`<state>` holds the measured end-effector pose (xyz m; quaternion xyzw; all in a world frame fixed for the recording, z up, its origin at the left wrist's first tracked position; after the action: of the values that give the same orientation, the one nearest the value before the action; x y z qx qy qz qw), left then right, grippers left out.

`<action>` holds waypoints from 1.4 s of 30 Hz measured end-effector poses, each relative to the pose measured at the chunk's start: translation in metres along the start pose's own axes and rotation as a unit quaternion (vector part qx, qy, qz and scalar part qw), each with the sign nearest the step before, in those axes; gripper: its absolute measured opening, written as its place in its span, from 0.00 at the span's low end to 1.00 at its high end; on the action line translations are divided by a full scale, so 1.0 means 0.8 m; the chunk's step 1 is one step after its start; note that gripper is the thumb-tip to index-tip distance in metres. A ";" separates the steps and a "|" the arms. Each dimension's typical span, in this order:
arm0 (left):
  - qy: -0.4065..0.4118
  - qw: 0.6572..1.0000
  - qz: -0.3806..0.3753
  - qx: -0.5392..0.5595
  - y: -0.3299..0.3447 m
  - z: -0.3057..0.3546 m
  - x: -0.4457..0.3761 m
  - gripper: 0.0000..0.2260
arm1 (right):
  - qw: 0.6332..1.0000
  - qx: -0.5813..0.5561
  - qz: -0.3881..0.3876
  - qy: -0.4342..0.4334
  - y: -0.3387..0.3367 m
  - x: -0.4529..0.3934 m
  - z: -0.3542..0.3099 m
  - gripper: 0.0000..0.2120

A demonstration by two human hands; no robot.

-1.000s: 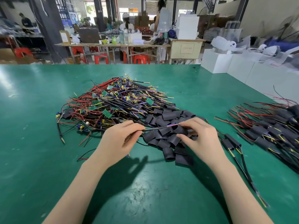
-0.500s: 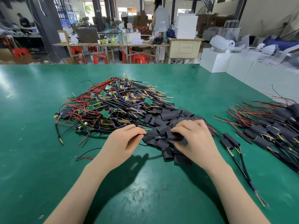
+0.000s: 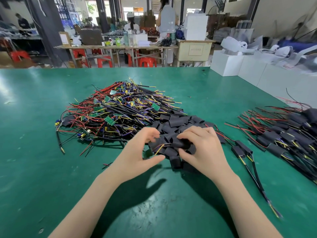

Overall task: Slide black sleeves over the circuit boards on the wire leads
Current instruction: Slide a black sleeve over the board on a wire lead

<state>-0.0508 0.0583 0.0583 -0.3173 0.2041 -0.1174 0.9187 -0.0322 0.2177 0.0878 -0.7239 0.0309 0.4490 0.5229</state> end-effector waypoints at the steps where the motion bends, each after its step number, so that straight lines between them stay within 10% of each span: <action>1: -0.009 0.999 0.000 -0.037 -0.008 -0.008 -0.001 0.23 | 1.000 0.003 0.003 0.010 -0.002 0.001 0.005 0.12; 10: -0.077 0.996 -0.033 -0.039 -0.013 -0.033 0.000 0.04 | 1.000 0.008 0.018 0.023 -0.009 0.003 0.013 0.11; 24: -0.124 0.981 -0.064 0.133 0.002 -0.034 -0.002 0.08 | 0.996 -0.073 -0.034 -0.034 0.014 -0.001 -0.016 0.14; 42: -0.088 0.993 -0.017 0.081 -0.002 -0.029 -0.002 0.04 | 0.989 -0.146 -0.040 -0.006 0.017 -0.001 -0.013 0.14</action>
<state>-0.0627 0.0455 0.0433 -0.2547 0.1069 -0.1211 0.9534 -0.0330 0.2029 0.0790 -0.7905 -0.0666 0.4317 0.4293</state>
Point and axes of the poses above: each hand's wrist, its own x-axis away from the middle knuckle, its own y-axis out of the palm, z = x × y, the point moved 9 cm from there along -x, towards the middle knuckle, and after that the axes turned 11 degrees about -y, right-handed, at the moved point
